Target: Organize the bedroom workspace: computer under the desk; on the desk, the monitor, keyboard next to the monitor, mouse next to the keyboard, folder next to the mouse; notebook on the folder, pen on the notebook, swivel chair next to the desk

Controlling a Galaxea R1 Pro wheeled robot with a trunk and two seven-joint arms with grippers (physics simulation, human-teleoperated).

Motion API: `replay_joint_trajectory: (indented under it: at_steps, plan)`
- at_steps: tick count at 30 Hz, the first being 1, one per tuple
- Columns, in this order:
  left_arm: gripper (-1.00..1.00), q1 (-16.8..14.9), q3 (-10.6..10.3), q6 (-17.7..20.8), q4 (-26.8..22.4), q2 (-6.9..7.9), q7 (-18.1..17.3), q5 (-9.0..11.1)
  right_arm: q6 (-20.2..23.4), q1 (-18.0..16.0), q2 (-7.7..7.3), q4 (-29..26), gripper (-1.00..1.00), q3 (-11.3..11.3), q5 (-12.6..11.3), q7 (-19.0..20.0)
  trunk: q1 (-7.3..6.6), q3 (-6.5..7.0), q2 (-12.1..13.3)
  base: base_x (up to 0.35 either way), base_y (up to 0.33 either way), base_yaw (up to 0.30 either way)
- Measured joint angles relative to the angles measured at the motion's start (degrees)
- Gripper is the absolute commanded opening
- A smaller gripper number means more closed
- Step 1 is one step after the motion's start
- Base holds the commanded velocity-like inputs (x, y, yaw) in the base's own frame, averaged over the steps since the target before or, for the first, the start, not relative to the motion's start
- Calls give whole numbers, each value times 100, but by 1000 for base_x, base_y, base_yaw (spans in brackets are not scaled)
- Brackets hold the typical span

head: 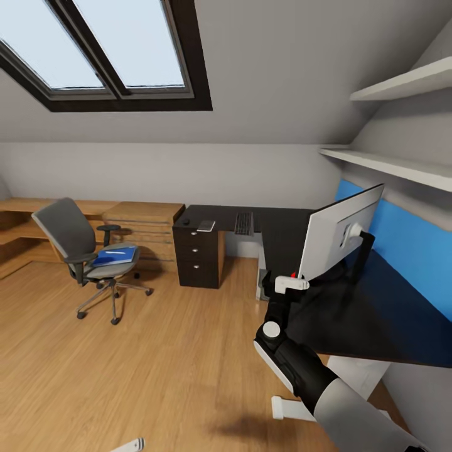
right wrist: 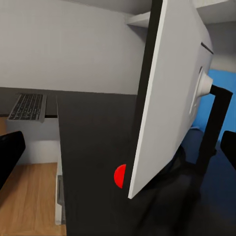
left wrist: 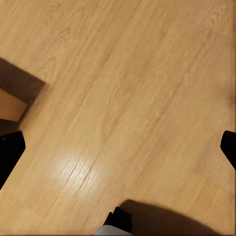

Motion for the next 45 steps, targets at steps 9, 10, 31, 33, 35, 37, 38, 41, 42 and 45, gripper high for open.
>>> replay_joint_trajectory:
  at_steps: [9, 10, 31, 33, 35, 37, 38, 41, 42, 45]
  plan:
    - [100, 0, 10, -15, 7, -29, 3, -3, 145, 0, -1, 55, 100, -13, -39, 23, -23, 19, 42, 0, 0, 0]
    - [100, 0, 11, -16, 7, -29, 2, -5, 162, 0, -2, 74, 100, -18, -42, 27, -23, 19, 42, 0, 0, 0]
    - [100, 0, -37, -19, 7, -38, -8, -49, 207, 0, -44, 202, 100, -290, -37, 36, -24, 19, 42, 118, 0, 0]
    - [100, 0, -37, -19, 7, -39, -8, -51, 204, 0, -47, 206, 100, -295, -35, 34, -23, 19, 42, 48, 0, 0]
    - [100, 0, -36, -19, 7, -39, -8, -54, 201, -1, -63, 213, 100, -387, -34, 20, -23, 19, 42, 48, 0, 0]
    - [100, 0, -36, -19, 7, -40, -8, -55, 200, -1, -85, 212, 100, -472, -31, 16, -24, 19, 41, 137, 0, 0]
    - [100, 0, -36, -19, 7, -40, -8, -55, 200, -1, -93, 212, 100, -501, -32, 14, -24, 19, 41, 193, 0, 0]
    - [100, 0, -32, -20, 7, -40, -8, -55, 208, -1, -148, 213, 100, -729, -30, 0, -24, 19, 42, 121, 0, 0]
    - [100, 0, -31, -20, 7, -40, -8, -55, 209, -1, -153, 213, 100, -763, -27, -1, -24, 19, 42, 61, 0, 0]
    - [100, 0, -29, -19, 7, -40, -8, -55, 217, -1, -169, 212, 100, -873, -21, -7, -23, 19, 42, 33, 0, 0]
